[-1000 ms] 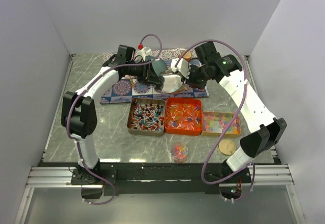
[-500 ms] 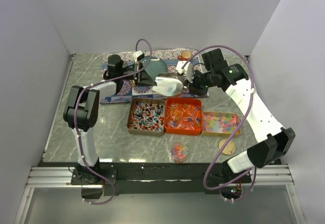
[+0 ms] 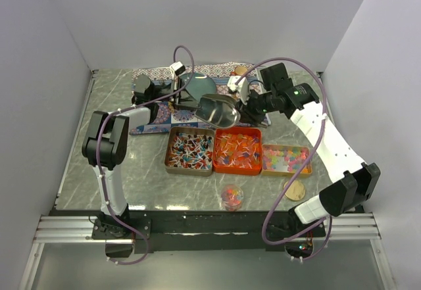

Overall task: Pack the candies
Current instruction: Adjust the spatula.

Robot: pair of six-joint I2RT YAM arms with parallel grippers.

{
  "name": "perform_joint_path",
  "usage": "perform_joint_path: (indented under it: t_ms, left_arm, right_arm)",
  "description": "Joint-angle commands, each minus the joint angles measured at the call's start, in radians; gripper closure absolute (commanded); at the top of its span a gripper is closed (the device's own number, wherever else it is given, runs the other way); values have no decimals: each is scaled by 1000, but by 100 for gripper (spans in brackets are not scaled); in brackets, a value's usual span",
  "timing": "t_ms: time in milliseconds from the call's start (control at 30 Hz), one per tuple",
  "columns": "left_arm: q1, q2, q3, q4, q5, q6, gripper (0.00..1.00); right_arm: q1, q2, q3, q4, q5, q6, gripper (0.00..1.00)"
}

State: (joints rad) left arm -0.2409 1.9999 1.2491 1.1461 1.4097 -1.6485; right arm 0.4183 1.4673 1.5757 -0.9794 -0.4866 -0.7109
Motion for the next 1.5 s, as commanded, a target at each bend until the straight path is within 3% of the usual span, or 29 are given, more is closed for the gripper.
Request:
perform_joint_path:
  t_ms: [0, 267, 433, 533, 633, 667, 700, 767, 900, 933, 967, 1067, 1200, 1333, 1467]
  left_arm:
    - [12, -10, -2, 107, 3, -74, 99]
    - [22, -3, 9, 106, 5, -85, 99]
    - [22, -12, 1, 75, 9, -68, 99]
    - [22, -12, -4, 55, 12, -56, 99]
    - [20, -7, -5, 12, 12, -36, 99]
    - [23, -9, -1, -50, 11, 34, 99]
    - [26, -7, 9, -191, 9, 85, 99]
    - [35, -16, 45, -389, -23, 286, 77]
    - [103, -42, 157, -805, -109, 593, 52]
    - [115, -47, 182, -957, -129, 660, 50]
    - [127, -55, 206, -1052, -149, 791, 48]
    - [167, -82, 279, -1280, -239, 980, 43]
    - [199, -140, 256, -1384, -347, 1076, 41]
    - [203, -173, 187, -1408, -396, 1105, 41]
    - [204, -204, 102, -1433, -414, 1138, 41]
  right_arm:
    - [-3, 5, -22, 62, -21, 4, 63]
    - [-3, 5, -97, 88, -6, -24, 61]
    - [-3, 27, -57, 119, -18, 4, 61]
    - [-3, 41, 0, 99, -53, -1, 71]
    - [-4, 45, 39, 93, -59, -1, 92]
    - [-3, 47, 50, 84, -60, -8, 100]
    - [-4, 47, 70, 79, -64, -9, 100]
    - [-1, 53, 111, 21, -46, -59, 100]
    - [-19, 59, 144, -91, 37, -156, 100]
    - [-26, 59, 142, -140, 55, -203, 100]
    - [-32, 62, 141, -169, 93, -232, 100]
    - [-49, 80, 121, -320, 170, -398, 100]
    - [-44, 83, 66, -396, 360, -551, 100]
    - [-38, 149, 138, -464, 442, -562, 100]
    - [-4, 166, 104, -464, 574, -614, 100]
